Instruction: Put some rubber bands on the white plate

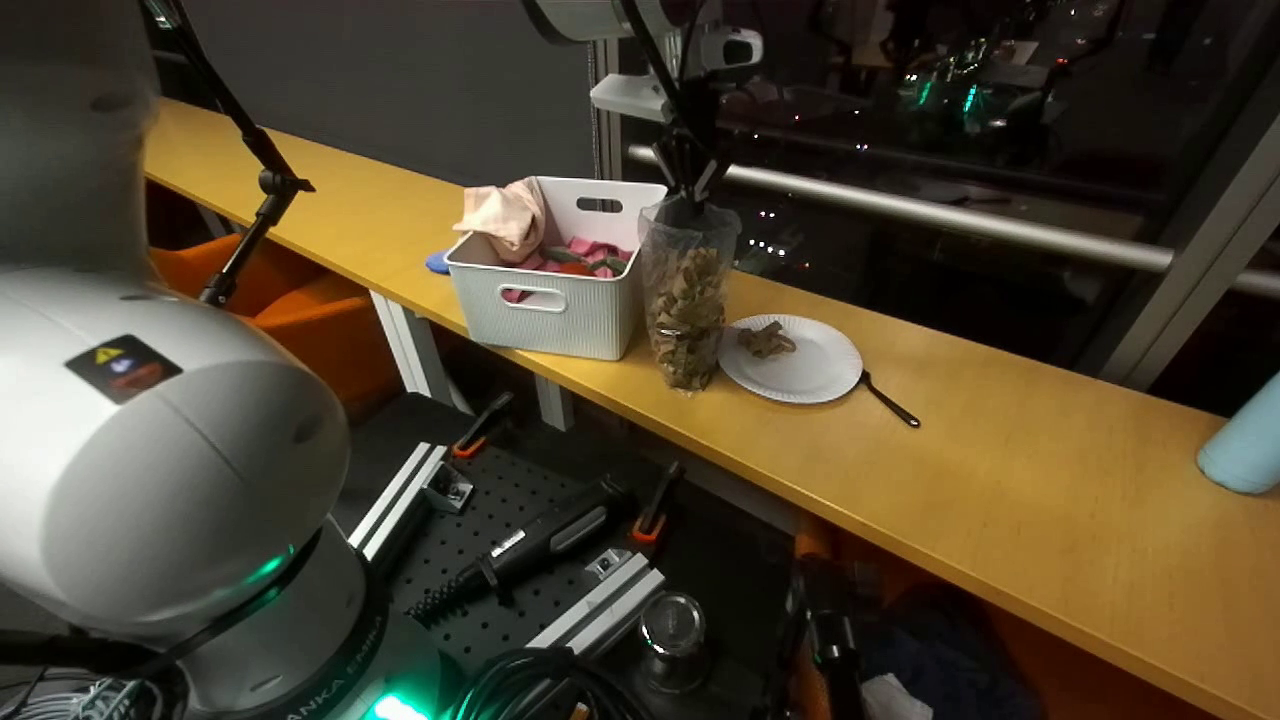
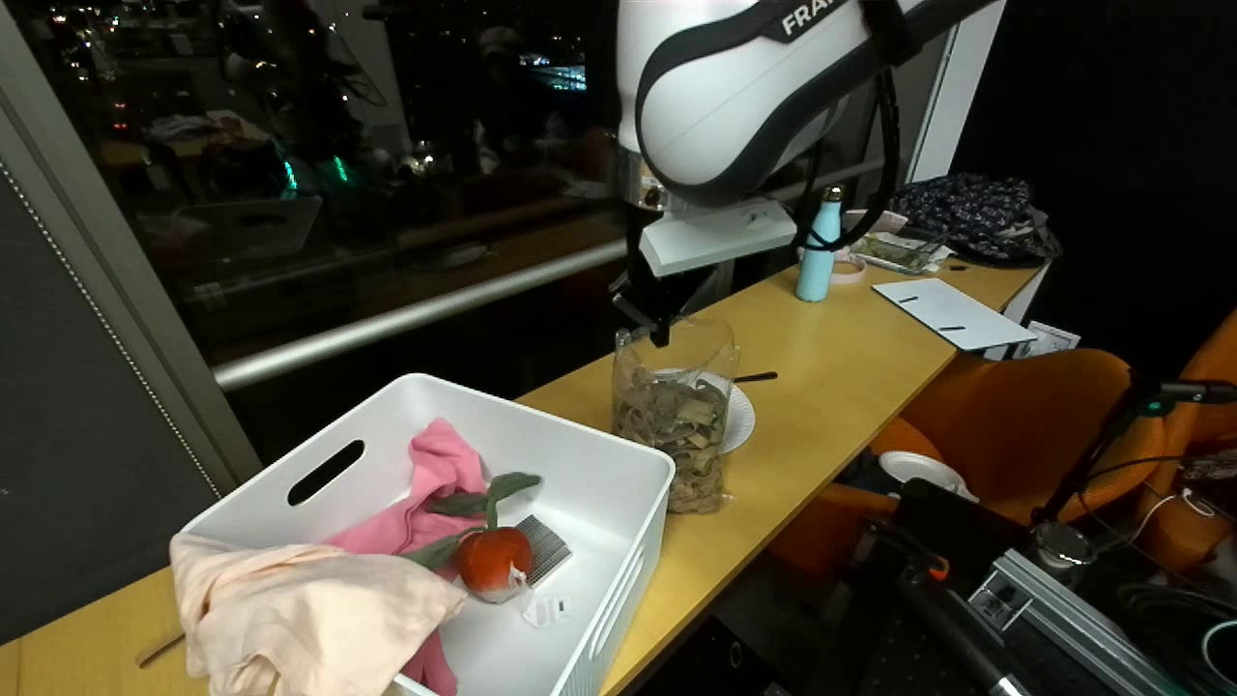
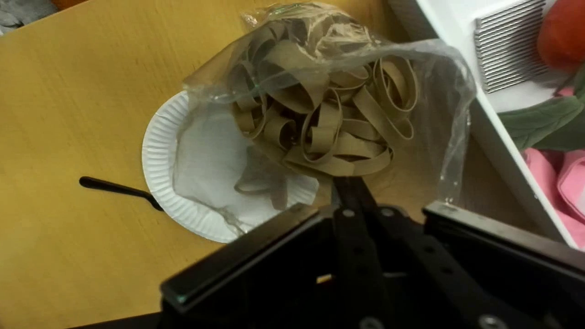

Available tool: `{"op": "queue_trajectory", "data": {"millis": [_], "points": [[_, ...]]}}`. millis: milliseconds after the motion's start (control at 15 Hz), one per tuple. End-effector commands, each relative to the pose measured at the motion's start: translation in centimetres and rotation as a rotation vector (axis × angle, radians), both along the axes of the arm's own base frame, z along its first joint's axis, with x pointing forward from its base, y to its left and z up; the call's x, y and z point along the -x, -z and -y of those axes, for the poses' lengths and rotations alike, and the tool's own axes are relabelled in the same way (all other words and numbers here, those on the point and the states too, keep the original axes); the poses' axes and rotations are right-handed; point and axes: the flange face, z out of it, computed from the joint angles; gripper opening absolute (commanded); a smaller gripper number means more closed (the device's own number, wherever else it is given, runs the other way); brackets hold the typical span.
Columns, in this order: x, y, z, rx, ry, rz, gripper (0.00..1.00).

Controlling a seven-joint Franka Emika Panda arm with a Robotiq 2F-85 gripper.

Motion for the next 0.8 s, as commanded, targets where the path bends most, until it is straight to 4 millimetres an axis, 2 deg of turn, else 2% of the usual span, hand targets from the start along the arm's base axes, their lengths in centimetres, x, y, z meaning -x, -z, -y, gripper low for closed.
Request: {"op": "queue_trajectory", "data": {"millis": [0, 267, 733], "points": [[0.2, 0.7, -1.0, -0.013, -0.018, -0.026, 0.0], [0.0, 2.8, -0.9, -0.02, -0.022, -0.06, 0.0], [1.1, 5.5, -0.1, -0.025, 0.001, -0.104, 0.0]]}}
